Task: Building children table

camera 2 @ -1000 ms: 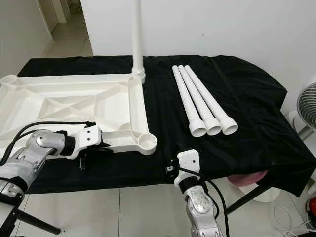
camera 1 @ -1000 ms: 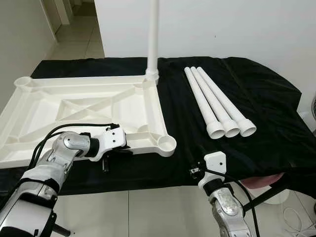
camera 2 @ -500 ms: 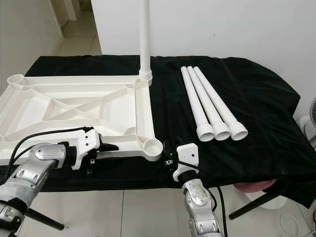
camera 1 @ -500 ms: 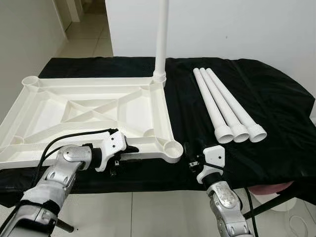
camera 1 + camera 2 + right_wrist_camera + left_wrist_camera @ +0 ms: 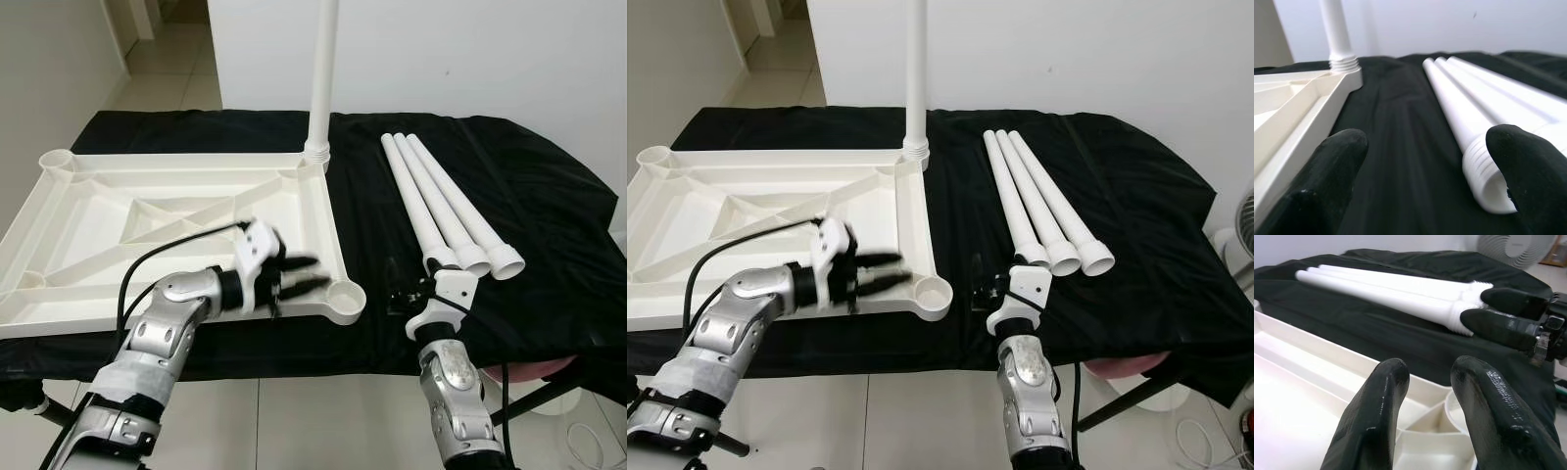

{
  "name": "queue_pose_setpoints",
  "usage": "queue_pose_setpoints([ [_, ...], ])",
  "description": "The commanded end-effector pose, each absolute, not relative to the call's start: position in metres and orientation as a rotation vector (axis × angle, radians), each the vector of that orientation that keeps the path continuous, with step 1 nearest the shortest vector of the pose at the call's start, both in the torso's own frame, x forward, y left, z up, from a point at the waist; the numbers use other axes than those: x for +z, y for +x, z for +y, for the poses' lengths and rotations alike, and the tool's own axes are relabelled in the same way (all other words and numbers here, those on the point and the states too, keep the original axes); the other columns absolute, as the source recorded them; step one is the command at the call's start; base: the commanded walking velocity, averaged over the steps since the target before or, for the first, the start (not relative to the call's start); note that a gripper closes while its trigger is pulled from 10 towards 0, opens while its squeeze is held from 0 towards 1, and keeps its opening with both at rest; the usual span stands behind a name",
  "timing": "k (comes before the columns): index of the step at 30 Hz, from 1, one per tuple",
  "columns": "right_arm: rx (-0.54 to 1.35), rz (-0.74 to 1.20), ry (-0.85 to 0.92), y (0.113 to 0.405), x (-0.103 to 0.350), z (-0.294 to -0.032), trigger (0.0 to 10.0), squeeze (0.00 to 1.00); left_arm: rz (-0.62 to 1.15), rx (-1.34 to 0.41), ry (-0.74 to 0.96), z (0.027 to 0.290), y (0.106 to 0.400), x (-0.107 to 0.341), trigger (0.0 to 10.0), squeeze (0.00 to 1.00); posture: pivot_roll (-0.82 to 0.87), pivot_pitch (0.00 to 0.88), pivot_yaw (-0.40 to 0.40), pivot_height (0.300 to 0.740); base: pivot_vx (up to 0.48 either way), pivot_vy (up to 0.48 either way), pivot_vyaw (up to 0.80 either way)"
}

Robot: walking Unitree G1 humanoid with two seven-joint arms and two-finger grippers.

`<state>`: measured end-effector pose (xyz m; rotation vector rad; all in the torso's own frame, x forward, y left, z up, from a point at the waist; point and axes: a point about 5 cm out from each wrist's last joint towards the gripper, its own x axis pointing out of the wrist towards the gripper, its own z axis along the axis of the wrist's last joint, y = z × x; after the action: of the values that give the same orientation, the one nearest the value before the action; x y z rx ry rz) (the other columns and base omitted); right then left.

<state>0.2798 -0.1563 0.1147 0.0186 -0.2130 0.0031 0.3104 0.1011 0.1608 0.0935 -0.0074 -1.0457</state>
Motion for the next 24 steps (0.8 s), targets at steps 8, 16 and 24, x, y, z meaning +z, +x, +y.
queue_pose_setpoints([
  [8,-0.047,-0.262,-0.124,0.303,0.136,-0.175,10.0,0.0,-0.049,-0.992,0.015,0.081,0.311,0.181,10.0,0.0,-0.08,0.0,-0.042,0.74,0.0,0.0,0.0],
  [16,-0.09,-0.242,-0.194,0.316,0.142,-0.194,10.0,0.0,-0.068,-0.942,0.004,0.071,0.308,0.182,10.0,0.0,-0.09,0.0,-0.044,0.74,0.0,0.0,0.0],
  [24,-0.136,-0.162,-0.248,0.333,0.147,-0.216,10.0,0.0,-0.071,-0.921,0.032,0.056,0.293,0.176,10.0,0.0,-0.08,0.0,-0.043,0.74,0.0,0.0,0.0],
])
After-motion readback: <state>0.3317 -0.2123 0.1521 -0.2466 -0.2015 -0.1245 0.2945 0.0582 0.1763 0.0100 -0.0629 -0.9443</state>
